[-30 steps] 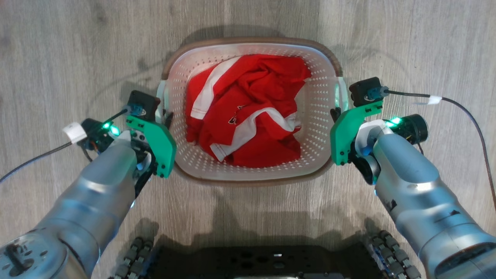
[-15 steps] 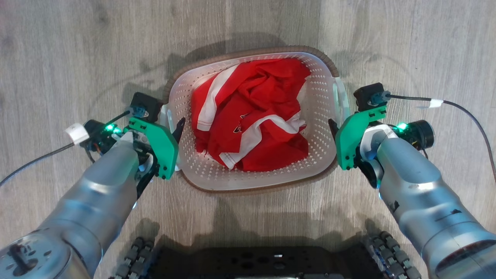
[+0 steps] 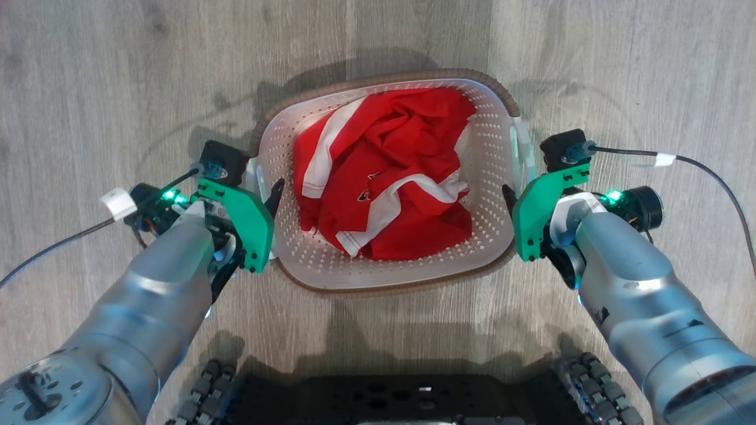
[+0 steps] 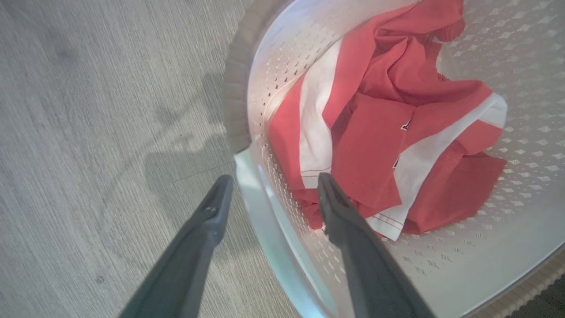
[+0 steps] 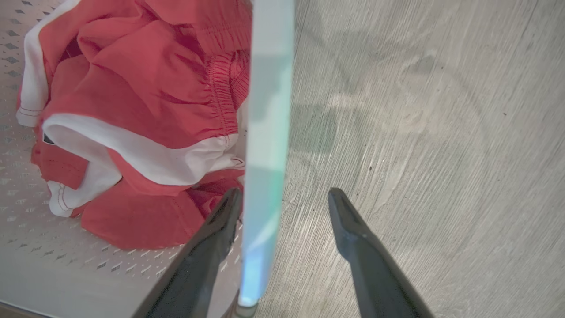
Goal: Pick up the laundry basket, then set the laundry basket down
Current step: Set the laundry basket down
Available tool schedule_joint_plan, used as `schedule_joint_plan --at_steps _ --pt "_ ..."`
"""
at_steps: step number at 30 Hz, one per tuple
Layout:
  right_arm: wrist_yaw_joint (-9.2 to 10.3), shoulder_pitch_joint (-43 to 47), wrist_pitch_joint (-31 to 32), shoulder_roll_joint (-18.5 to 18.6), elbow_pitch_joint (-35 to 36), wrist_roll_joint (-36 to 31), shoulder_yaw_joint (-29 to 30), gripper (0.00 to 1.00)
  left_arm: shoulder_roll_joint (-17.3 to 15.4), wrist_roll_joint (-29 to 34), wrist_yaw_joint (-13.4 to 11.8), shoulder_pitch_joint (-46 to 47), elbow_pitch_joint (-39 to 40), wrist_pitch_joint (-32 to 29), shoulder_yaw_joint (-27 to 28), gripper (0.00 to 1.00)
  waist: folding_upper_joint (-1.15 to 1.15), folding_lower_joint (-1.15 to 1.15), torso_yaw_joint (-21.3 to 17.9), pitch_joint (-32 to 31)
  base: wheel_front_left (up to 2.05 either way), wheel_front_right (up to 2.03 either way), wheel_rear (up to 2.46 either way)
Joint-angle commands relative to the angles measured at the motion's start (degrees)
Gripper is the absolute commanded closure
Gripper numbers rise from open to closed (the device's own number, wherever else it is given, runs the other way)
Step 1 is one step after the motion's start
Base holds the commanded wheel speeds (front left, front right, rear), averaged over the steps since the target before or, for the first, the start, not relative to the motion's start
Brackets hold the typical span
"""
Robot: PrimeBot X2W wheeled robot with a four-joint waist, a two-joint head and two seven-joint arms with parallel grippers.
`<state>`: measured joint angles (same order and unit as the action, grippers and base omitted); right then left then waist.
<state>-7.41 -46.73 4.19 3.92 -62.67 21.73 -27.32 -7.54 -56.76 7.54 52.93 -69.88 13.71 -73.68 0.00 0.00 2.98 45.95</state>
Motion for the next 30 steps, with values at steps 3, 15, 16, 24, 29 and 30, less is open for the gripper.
schedule_joint_plan --at_steps 3,15,16,24,29,30 --pt "-0.08 1.2 -0.8 -1.0 -0.1 -0.1 -0.8 0.00 -0.9 -0.8 -0.1 0.2 -0.8 0.6 0.4 0.00 0.00 0.00 0.2 0.0 0.00 0.00 0.00" --pt "-0.08 1.2 -2.1 -1.0 -1.3 -0.2 -0.4 0.00 -0.9 -1.1 -0.1 0.5 -1.9 1.2 0.7 0.00 0.00 0.00 0.3 -2.2 0.00 0.00 0.00" --pt "-0.08 1.2 -2.2 -1.0 -1.4 -0.1 -0.4 0.00 -1.0 -1.1 -0.1 0.6 -2.0 1.2 0.9 0.00 0.00 0.00 0.3 -2.4 0.00 0.00 0.00" --pt "-0.08 0.9 -3.8 -1.0 -3.1 -0.2 0.8 0.00 -2.8 3.0 -2.9 1.5 3.7 1.3 6.3 0.00 0.00 0.00 1.2 -3.6 0.00 0.00 0.00" --pt "-0.08 0.4 -5.5 -1.0 -4.9 -0.9 2.2 0.00 -4.6 7.9 -5.9 -0.3 11.0 1.3 12.9 0.00 0.00 0.00 1.7 -4.4 0.00 0.00 0.00" --pt "-0.08 0.4 -5.9 -1.0 -5.1 -0.7 2.6 0.00 -5.0 9.1 -6.4 -1.0 12.6 1.3 14.4 0.00 0.00 0.00 1.8 -4.5 0.00 0.00 0.00"
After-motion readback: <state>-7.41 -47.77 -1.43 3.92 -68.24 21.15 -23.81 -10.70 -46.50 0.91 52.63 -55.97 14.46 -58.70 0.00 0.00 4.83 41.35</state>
